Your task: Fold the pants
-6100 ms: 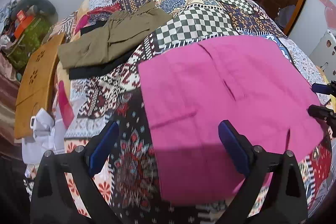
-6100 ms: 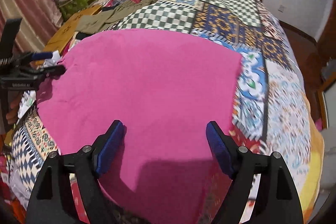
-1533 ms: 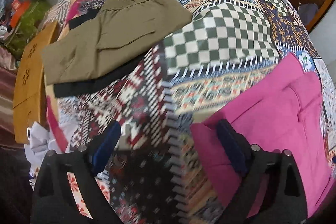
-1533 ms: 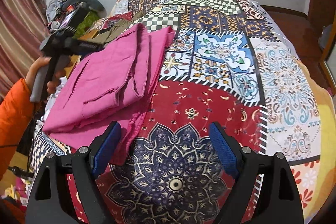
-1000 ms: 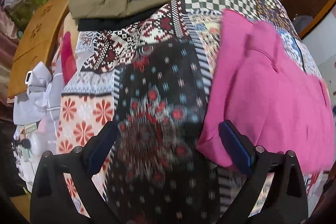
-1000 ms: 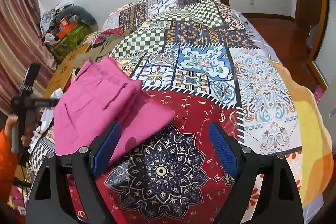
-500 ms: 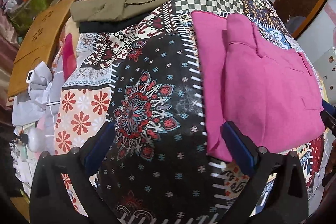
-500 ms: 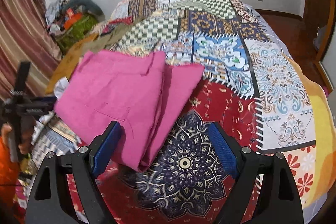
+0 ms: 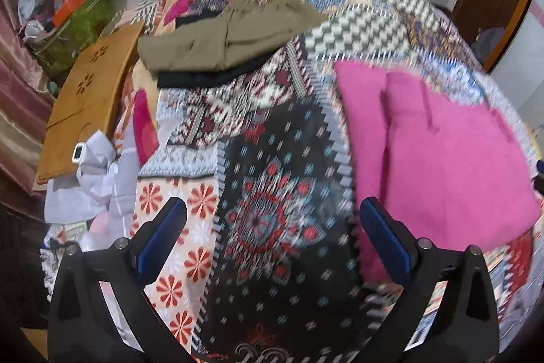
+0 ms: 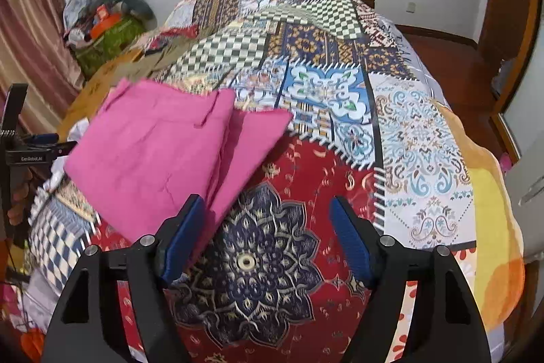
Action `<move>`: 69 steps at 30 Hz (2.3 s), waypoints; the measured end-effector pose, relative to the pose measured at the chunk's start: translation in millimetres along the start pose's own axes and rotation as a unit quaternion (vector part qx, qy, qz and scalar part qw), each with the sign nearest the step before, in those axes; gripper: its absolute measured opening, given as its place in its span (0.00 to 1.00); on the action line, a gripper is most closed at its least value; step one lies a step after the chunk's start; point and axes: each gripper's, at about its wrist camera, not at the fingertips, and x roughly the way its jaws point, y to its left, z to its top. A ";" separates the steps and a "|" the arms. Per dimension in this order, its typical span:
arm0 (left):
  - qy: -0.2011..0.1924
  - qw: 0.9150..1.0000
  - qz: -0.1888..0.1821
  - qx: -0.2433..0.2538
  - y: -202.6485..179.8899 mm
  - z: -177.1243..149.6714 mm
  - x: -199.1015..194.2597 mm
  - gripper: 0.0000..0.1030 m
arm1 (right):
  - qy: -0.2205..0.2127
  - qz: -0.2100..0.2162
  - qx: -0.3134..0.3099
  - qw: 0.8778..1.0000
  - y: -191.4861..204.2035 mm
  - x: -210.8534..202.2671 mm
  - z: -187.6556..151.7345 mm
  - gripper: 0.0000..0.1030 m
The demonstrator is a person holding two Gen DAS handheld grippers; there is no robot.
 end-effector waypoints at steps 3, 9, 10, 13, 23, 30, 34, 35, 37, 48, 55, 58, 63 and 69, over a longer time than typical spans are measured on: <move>-0.025 0.999 -0.021 0.005 -9.7 17.7 -9.9 1.00 | -0.015 0.017 0.009 1.000 2.8 -0.6 10.0 0.69; -0.057 0.996 -0.067 0.031 -39.7 45.7 -13.6 1.00 | -0.027 0.045 0.001 0.999 18.0 16.1 31.4 0.67; -0.057 0.995 -0.070 0.036 -45.0 49.4 -11.2 1.00 | -0.025 0.048 0.000 0.999 20.2 21.3 34.7 0.64; -0.056 0.994 -0.077 0.050 -59.4 55.6 -2.3 0.93 | -0.010 0.057 -0.004 0.998 24.8 35.9 41.5 0.56; 0.009 0.987 -0.141 0.072 -83.5 52.2 42.7 0.44 | 0.022 0.098 0.003 0.995 24.5 67.5 49.9 0.40; -0.027 0.986 -0.144 0.082 -82.0 56.3 31.2 0.25 | 0.005 0.082 -0.022 0.996 30.1 66.5 55.8 0.16; -0.024 0.987 -0.133 0.082 -83.1 56.0 46.3 0.26 | -0.018 0.064 -0.039 0.997 32.1 62.3 55.3 0.14; -0.023 0.988 -0.134 0.079 -81.3 56.2 49.5 0.26 | -0.019 0.059 -0.041 0.997 33.0 63.3 53.6 0.14; -0.019 0.987 -0.141 0.067 -78.2 57.6 51.4 0.27 | -0.017 0.056 -0.040 0.997 32.4 67.2 53.9 0.14; -0.052 0.988 -0.137 0.048 -57.1 62.0 12.0 0.40 | -0.029 0.048 -0.044 0.997 37.8 39.3 59.2 0.17; -0.057 0.990 -0.122 0.034 -40.5 52.8 -0.2 0.59 | -0.033 0.038 -0.019 0.999 31.2 23.1 55.4 0.35; -0.037 0.989 -0.138 0.030 -34.6 42.9 5.1 0.61 | -0.033 0.028 -0.005 0.999 27.3 19.1 50.3 0.48; 0.010 0.988 -0.151 0.016 -30.9 28.0 24.9 0.75 | -0.016 0.020 0.025 0.999 21.9 22.7 38.0 0.58; 0.034 0.983 -0.182 -0.004 -34.3 28.3 40.6 0.75 | 0.014 0.020 0.061 0.998 14.9 39.5 20.1 0.64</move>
